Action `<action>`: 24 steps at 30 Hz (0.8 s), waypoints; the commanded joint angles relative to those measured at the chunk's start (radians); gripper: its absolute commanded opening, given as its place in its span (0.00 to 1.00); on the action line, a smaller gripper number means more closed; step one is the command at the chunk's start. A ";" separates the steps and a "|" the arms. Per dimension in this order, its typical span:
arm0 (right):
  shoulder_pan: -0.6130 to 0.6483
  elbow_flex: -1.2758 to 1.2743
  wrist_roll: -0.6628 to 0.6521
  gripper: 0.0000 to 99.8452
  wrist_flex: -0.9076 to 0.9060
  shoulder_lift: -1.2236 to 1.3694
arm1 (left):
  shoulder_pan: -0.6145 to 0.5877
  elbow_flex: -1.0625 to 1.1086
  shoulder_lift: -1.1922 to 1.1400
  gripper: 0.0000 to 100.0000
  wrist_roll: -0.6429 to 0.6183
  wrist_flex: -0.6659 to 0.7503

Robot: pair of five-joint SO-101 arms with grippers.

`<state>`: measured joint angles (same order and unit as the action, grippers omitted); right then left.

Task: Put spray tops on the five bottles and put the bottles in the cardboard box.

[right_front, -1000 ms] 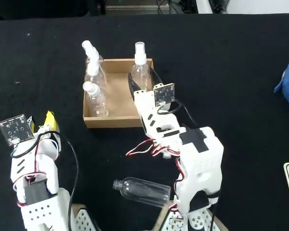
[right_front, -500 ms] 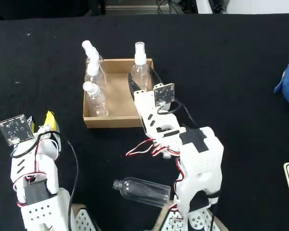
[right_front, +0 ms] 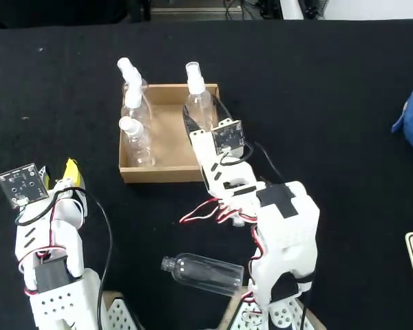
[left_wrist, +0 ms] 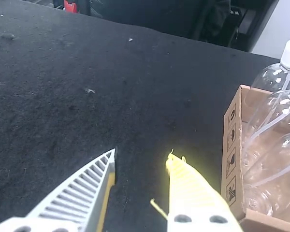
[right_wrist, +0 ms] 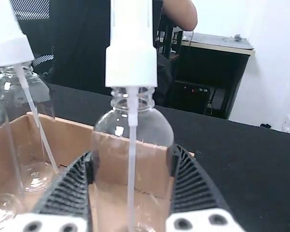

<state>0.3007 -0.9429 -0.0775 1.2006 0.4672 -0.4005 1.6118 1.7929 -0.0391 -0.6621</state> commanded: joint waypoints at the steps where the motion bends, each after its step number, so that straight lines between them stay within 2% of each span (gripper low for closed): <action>1: 0.014 0.007 -0.006 0.02 -0.002 -0.008 | -0.012 -0.016 0.002 0.03 -0.003 0.025; 7: 0.014 0.007 -0.011 0.12 -0.002 -0.007 | -0.012 -0.016 0.002 0.03 -0.003 0.025; 13: 0.014 0.002 -0.011 0.12 0.011 -0.008 | -0.012 -0.016 0.002 0.03 -0.003 0.025; 17: 0.028 -0.053 -0.011 0.12 0.126 -0.005 | -0.012 -0.016 0.002 0.03 -0.003 0.025; 24: 0.031 -0.028 -0.011 0.13 0.061 -0.005 | -0.012 -0.016 0.002 0.03 -0.003 0.025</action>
<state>0.3099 -0.9950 -0.0775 1.2835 0.4672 -0.4005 1.6118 1.7929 -0.0391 -0.6621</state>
